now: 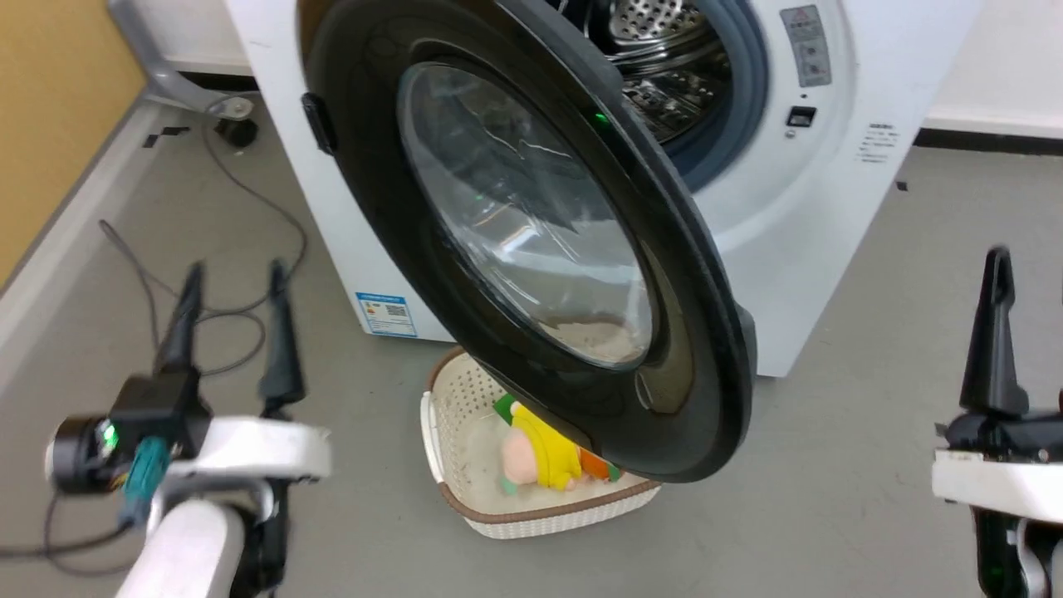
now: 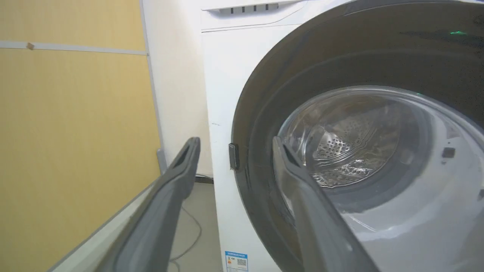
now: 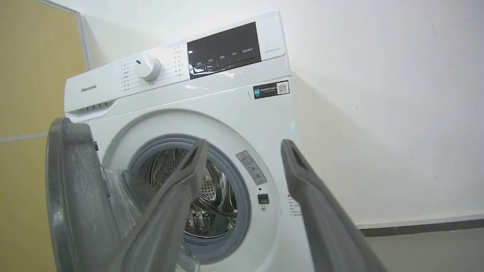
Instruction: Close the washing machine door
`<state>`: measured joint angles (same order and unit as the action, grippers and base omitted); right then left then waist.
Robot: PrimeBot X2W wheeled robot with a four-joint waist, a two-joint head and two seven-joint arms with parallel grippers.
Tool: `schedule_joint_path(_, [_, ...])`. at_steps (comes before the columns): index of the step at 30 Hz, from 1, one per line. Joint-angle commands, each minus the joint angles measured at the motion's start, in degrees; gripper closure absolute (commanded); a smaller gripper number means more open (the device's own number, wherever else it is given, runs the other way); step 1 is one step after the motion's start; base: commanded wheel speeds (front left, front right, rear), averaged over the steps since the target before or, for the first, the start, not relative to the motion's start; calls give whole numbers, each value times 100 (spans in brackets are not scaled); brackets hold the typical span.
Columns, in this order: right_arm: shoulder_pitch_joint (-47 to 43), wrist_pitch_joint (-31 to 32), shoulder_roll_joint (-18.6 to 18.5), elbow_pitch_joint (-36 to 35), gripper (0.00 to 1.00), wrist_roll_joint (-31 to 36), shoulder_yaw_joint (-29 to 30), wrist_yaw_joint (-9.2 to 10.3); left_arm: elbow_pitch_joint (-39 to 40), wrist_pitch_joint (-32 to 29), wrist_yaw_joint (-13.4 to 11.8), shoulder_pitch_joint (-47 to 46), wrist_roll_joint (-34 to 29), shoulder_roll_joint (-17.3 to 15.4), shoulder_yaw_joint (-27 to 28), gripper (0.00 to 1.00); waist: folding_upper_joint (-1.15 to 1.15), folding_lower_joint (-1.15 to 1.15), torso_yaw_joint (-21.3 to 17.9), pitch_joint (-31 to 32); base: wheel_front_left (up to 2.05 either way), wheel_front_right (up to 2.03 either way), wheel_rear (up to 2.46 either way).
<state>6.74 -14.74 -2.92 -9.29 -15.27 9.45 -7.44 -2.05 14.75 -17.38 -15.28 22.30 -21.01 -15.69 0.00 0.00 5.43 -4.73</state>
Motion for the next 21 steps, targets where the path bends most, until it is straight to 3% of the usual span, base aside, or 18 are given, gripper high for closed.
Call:
schedule_joint_path(1, [107, -26, 4, -132, 0, -55, -114, -5, 91, 24, -129, 204, -155, 11, 113, 0, 0, 0, 70, 33, 0, 0, 0])
schedule_joint_path(7, [277, -26, -42, -757, 0, -186, -989, -5, 298, 24, -434, 974, -691, 83, 510, 0, 0, 0, 260, 146, 0, 0, 0])
schedule_joint_path(13, [358, -26, -418, -1138, 0, -414, -1781, -5, 297, 24, -402, 1521, -813, 274, 651, 0, 0, 0, 444, 256, 0, 0, 0])
schedule_joint_path(14, [350, -26, -486, -1161, 65, -432, -1909, -5, 278, 24, -379, 1582, -825, 302, 665, 0, 0, 0, 465, 275, 0, 0, 0])
schedule_joint_path(15, [337, -26, -575, -1164, 100, -453, -2066, -5, 252, 24, -351, 1633, -835, 335, 676, 0, 0, 0, 486, 293, 0, 0, 0])
schedule_joint_path(21, [206, -26, -1315, -634, 100, -562, -3165, -5, 110, 25, -151, 1768, -927, 536, 762, 0, 0, 0, 553, 370, 0, 0, 0])
